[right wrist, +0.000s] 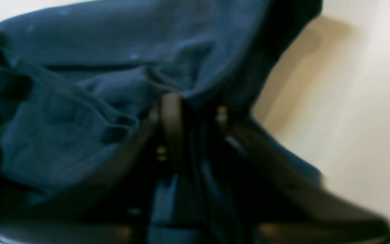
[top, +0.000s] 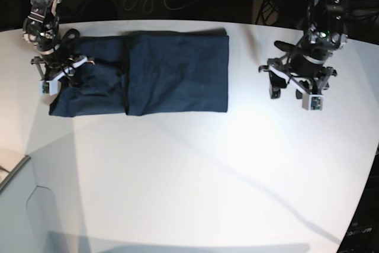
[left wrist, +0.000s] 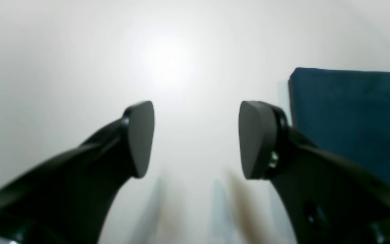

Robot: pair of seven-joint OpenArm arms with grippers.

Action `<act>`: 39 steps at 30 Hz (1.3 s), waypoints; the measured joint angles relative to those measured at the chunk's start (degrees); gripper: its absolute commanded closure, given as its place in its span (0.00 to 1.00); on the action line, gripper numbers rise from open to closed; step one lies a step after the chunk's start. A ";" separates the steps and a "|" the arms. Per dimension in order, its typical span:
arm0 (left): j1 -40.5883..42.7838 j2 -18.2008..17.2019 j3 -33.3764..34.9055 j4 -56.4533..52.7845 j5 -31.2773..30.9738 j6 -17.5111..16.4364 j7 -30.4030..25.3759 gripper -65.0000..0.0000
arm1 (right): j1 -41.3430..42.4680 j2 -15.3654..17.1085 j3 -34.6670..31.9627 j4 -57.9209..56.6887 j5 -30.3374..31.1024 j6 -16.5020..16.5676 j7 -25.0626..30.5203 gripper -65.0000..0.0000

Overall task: Layout the t-shirt on the table in an organized manner, then fold the t-shirt properly
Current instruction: 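Grasp the shirt end with the right gripper and fold it over the shirt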

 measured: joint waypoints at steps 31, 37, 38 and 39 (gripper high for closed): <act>-0.42 0.02 0.00 -6.01 -0.22 0.02 -0.22 0.41 | -13.38 -6.25 -18.84 36.22 -3.93 -1.09 -6.51 1.00; -0.39 0.00 0.00 -6.01 -0.24 0.02 -0.24 0.41 | -12.48 -5.53 -27.47 35.93 -4.17 -1.09 -6.75 1.00; -0.31 0.02 -0.02 -5.99 -0.22 0.02 -0.24 0.41 | -12.02 -5.62 -28.96 35.76 -4.20 -1.09 -6.71 1.00; -0.15 0.02 0.00 -5.99 -0.22 0.02 -0.24 0.41 | -11.69 -5.73 -30.32 35.30 -4.96 -1.11 -6.27 1.00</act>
